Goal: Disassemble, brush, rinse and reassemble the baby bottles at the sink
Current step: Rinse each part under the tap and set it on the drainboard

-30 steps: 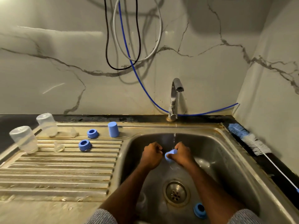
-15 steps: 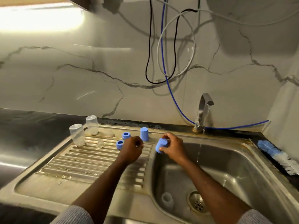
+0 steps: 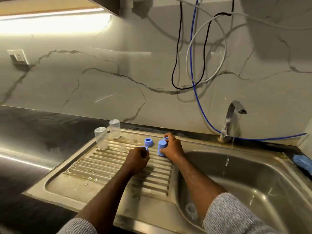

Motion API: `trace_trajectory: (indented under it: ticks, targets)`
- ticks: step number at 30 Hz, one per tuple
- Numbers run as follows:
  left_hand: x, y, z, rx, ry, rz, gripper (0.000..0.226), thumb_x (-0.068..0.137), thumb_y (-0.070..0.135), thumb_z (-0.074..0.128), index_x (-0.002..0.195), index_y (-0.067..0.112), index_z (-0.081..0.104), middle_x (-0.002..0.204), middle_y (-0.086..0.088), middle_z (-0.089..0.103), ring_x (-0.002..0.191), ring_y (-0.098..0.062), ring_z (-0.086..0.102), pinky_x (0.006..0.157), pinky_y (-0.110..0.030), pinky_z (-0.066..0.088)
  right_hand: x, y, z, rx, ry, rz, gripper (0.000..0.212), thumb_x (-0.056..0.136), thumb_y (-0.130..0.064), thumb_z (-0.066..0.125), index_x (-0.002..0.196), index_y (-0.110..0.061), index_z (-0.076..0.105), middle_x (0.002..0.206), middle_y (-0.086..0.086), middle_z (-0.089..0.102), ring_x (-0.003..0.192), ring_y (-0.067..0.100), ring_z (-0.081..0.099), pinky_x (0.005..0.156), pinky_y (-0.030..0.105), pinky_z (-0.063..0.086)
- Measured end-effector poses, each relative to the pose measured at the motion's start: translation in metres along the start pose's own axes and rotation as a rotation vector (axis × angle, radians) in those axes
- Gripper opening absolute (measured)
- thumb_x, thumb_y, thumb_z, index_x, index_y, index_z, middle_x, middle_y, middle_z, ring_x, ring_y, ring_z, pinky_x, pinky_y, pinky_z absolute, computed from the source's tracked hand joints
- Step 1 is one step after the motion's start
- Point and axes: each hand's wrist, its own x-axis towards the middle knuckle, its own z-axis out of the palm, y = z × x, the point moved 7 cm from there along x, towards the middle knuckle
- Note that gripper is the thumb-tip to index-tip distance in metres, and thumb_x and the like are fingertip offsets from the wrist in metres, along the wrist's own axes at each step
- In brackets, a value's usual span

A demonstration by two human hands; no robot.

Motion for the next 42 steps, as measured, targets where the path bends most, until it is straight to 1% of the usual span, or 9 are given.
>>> trace_trajectory:
  ticks: [4, 10, 14, 20, 24, 28, 30, 36, 42]
  targets:
    - [0.0, 0.004, 0.003, 0.004, -0.024, 0.009, 0.012, 0.09, 0.015, 0.067, 0.082, 0.008, 0.073, 0.074, 0.003, 0.062, 0.073, -0.016, 0.058, 0.065, -0.021, 0.033, -0.004, 0.009, -0.004, 0.045, 0.025, -0.021, 0.073, 0.066, -0.011, 0.089, 0.128, -0.023, 0.052, 0.126, 0.003, 0.059, 0.112, 0.021, 0.059, 0.092, 0.036, 0.054]
    - [-0.005, 0.02, 0.026, -0.053, -0.093, 0.019, 0.01, 0.088, 0.011, 0.068, 0.079, 0.015, 0.07, 0.074, 0.005, 0.063, 0.073, -0.011, 0.058, 0.068, -0.021, 0.037, -0.038, 0.034, -0.042, 0.063, 0.139, -0.091, 0.032, 0.072, -0.006, 0.079, 0.098, -0.019, 0.065, 0.093, -0.003, 0.066, 0.081, 0.016, 0.062, 0.075, 0.029, 0.054]
    - [-0.011, 0.051, 0.049, -0.099, -0.118, 0.069, 0.011, 0.087, 0.009, 0.069, 0.077, 0.012, 0.07, 0.076, -0.003, 0.069, 0.074, -0.014, 0.061, 0.069, -0.027, 0.043, -0.068, 0.075, -0.064, 0.018, -0.041, -0.115, 0.031, 0.074, 0.01, 0.064, 0.082, -0.019, 0.07, 0.079, -0.001, 0.07, 0.073, 0.01, 0.064, 0.075, 0.03, 0.054]
    - [-0.015, 0.091, 0.084, -0.133, -0.182, 0.157, 0.007, 0.088, 0.009, 0.068, 0.082, 0.009, 0.072, 0.082, -0.007, 0.071, 0.081, -0.024, 0.067, 0.078, -0.038, 0.053, -0.125, 0.127, -0.054, -0.209, -0.662, -0.034, 0.055, 0.074, 0.0, 0.082, 0.121, -0.022, 0.066, 0.112, -0.005, 0.068, 0.095, 0.012, 0.066, 0.086, 0.034, 0.06]
    - [-0.01, 0.103, 0.098, -0.131, -0.203, 0.153, 0.008, 0.092, 0.014, 0.067, 0.09, 0.009, 0.072, 0.087, -0.005, 0.07, 0.085, -0.02, 0.065, 0.082, -0.037, 0.054, -0.139, 0.144, -0.034, -0.266, -0.765, -0.039, 0.083, 0.069, -0.016, 0.09, 0.14, -0.031, 0.05, 0.128, -0.006, 0.06, 0.103, 0.013, 0.062, 0.085, 0.029, 0.055]
    - [-0.003, 0.112, 0.103, -0.164, -0.18, 0.148, 0.008, 0.095, 0.015, 0.065, 0.092, 0.012, 0.071, 0.087, -0.001, 0.068, 0.083, -0.014, 0.063, 0.076, -0.025, 0.051, -0.14, 0.147, -0.014, -0.34, -0.825, -0.115, 0.063, 0.08, -0.027, 0.083, 0.137, -0.031, 0.057, 0.134, -0.005, 0.059, 0.105, 0.011, 0.058, 0.091, 0.03, 0.049]
    - [0.001, 0.114, 0.109, -0.194, -0.178, 0.126, 0.006, 0.096, 0.015, 0.064, 0.092, 0.016, 0.069, 0.086, 0.004, 0.066, 0.082, -0.005, 0.061, 0.073, -0.017, 0.046, -0.132, 0.148, -0.018, -0.335, -0.769, -0.134, 0.057, 0.082, -0.03, 0.081, 0.134, -0.028, 0.059, 0.134, -0.005, 0.061, 0.11, 0.011, 0.058, 0.094, 0.031, 0.05]
    - [0.008, 0.13, 0.142, -0.249, -0.182, 0.124, 0.007, 0.096, 0.02, 0.064, 0.095, 0.015, 0.07, 0.088, 0.002, 0.07, 0.084, -0.009, 0.066, 0.077, -0.024, 0.052, -0.081, 0.185, -0.104, -0.081, -0.282, 0.108, 0.041, 0.081, -0.023, 0.082, 0.119, -0.019, 0.067, 0.118, 0.002, 0.068, 0.106, 0.019, 0.064, 0.094, 0.037, 0.054]
    - [0.007, 0.145, 0.207, -0.33, -0.176, -0.026, 0.011, 0.087, 0.008, 0.069, 0.093, 0.016, 0.073, 0.088, 0.002, 0.07, 0.086, -0.015, 0.067, 0.081, -0.027, 0.052, -0.067, 0.253, -0.153, 0.149, 0.128, 0.356, 0.026, 0.084, -0.017, 0.078, 0.108, -0.012, 0.071, 0.105, 0.008, 0.072, 0.094, 0.022, 0.067, 0.073, 0.028, 0.051]
